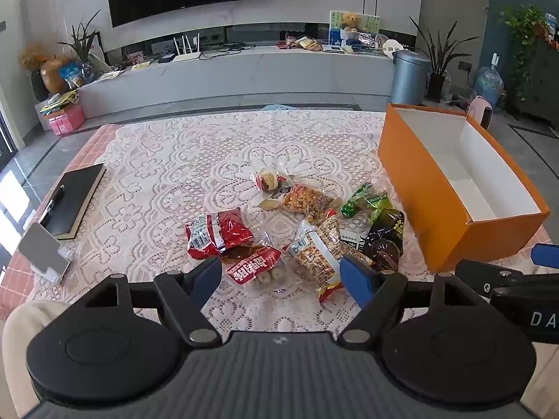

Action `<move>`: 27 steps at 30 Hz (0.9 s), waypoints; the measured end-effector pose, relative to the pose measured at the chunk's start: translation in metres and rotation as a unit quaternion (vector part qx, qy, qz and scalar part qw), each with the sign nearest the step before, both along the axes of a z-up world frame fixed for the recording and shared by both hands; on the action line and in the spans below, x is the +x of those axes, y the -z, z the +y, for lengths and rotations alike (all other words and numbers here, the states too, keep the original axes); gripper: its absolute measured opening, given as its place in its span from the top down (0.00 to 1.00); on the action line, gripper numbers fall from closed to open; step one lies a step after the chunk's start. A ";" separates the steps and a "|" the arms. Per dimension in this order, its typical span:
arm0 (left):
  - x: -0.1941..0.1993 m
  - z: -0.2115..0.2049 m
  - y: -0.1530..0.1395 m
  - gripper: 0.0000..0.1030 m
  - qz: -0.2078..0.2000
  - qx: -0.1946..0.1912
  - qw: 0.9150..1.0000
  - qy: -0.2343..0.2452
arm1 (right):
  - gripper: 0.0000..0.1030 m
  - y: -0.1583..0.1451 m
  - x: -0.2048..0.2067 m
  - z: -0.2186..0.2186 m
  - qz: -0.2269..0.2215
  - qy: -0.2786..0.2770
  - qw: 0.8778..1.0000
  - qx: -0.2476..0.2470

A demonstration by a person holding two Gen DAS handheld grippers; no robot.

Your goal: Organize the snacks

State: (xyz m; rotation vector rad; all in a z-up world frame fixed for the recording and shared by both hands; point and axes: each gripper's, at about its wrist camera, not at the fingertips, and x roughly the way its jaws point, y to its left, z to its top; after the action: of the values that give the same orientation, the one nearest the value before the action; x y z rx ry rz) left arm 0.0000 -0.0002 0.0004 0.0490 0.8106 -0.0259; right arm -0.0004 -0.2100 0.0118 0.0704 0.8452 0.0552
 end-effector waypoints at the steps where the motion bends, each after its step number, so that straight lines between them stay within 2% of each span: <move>1: 0.000 0.000 0.000 0.12 -0.001 0.001 1.000 0.000 | 0.03 0.000 0.000 0.000 -0.001 0.001 1.000 -0.004; 27: -0.002 0.000 -0.001 0.12 0.003 -0.014 1.000 -0.002 | 0.03 0.002 -0.003 0.000 -0.001 0.008 1.000 -0.003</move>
State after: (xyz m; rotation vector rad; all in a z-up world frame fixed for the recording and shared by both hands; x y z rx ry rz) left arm -0.0025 0.0003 0.0019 0.0210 0.8172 -0.0332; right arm -0.0037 -0.2104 0.0101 0.0713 0.8435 0.0376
